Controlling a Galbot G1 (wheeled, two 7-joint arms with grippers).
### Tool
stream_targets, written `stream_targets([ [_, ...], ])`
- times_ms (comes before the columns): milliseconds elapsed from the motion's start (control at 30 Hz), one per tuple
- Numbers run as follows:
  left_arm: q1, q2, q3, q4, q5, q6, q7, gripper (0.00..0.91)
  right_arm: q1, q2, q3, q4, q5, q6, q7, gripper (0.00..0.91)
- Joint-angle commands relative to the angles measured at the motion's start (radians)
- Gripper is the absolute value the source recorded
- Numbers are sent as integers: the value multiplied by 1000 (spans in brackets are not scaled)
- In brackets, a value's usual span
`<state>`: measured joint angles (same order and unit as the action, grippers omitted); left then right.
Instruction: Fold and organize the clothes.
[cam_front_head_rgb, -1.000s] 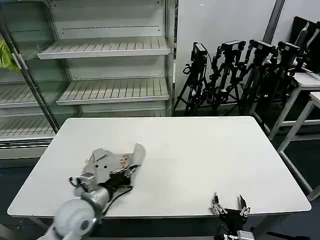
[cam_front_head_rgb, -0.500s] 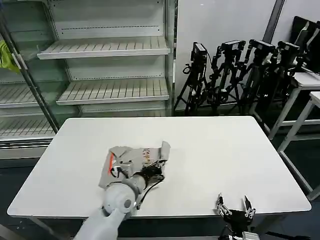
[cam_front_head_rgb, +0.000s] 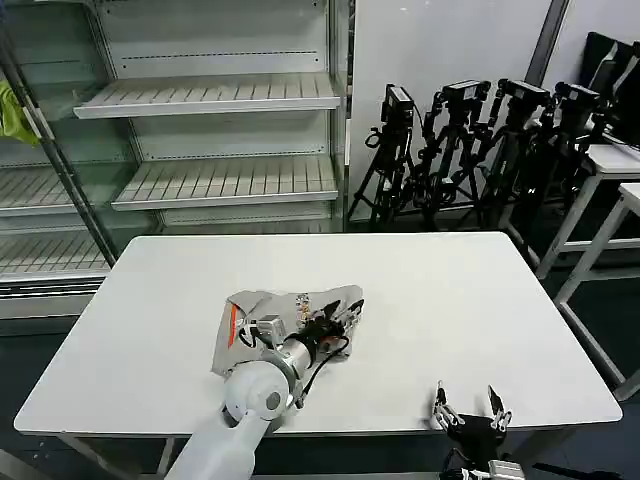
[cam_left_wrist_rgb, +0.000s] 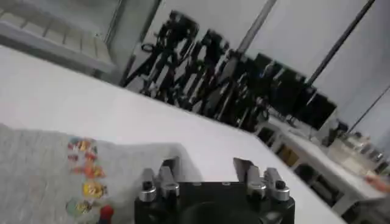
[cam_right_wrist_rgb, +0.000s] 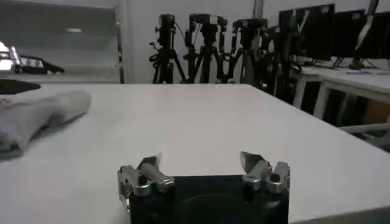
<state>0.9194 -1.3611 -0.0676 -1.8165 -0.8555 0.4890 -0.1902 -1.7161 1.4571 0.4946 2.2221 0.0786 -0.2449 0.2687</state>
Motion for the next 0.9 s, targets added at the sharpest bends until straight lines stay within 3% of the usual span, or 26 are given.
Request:
stream_targets([
  [33,173,63,-205,-295,69,-57,40,907,7,-21,-9,28,-92,53,-8,907],
  [200,455,146,-397,-438,418,-147,68,907,17,-36,-28,26,-152,113,-13,907],
  [367,666,93,-490,-542,583,-230,75,907,14,-55,-39,40,-157,142,-14,907],
  [600,769,16,-457,-566,734,-299,78,907,12,-60,-38,71,-111,157,-7,907],
  [900,806,4,-455,-591,745,-296,102,907,10,-64,-54,66,-112,164,-10,907],
])
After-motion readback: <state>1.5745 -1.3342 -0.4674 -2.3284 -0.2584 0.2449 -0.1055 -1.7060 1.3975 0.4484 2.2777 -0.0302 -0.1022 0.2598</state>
